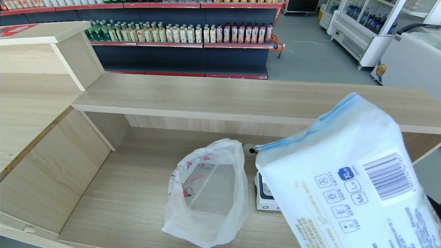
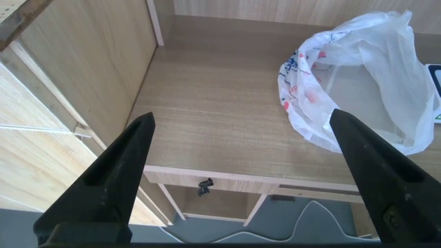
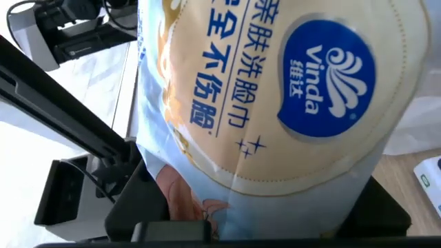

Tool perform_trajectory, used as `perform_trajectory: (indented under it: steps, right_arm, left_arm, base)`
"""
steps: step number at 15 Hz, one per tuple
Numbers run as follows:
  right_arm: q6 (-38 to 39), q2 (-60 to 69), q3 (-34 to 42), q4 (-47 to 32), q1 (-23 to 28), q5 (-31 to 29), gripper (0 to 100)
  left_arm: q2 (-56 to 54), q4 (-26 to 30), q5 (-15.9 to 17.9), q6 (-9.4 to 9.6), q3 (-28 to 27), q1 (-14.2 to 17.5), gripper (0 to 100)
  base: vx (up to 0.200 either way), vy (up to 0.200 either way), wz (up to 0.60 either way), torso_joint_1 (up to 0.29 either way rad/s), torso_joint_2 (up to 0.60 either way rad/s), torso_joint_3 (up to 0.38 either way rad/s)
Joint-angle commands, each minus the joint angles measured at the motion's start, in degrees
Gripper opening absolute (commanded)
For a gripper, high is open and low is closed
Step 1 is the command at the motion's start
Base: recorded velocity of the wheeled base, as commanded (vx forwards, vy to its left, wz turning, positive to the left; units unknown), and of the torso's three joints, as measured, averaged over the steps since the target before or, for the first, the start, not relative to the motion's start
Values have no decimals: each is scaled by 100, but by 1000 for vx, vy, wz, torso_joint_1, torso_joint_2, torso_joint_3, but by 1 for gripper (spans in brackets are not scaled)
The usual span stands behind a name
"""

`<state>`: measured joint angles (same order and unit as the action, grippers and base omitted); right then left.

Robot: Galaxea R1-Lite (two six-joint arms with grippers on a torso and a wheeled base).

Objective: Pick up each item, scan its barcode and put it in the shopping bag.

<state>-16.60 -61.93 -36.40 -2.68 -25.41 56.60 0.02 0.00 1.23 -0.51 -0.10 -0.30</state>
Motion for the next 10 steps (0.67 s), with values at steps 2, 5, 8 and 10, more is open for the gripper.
perform_trajectory:
  steps: [2,5,8,10]
  right_arm:
    - [-1,-127,-43,-39,-395,0,0]
    - [8,-214,-113,-39,-465,-26,0]
    - [8,-425,-464,-57,-430,-26,0]
    - [8,-557,-746,-92,-536,-18,0]
  left_arm:
    - [-2,0,0,-2,1,4,100]
    - [-2,0,0,-2,1,4,100]
    - [-2,0,0,-2,1,4,100]
    - [-2,0,0,-2,1,4,100]
  base:
    - [0,0,0,0,0,0]
    - [0,0,0,0,0,0]
    - [0,0,0,0,0,0]
    - [0,0,0,0,0,0]
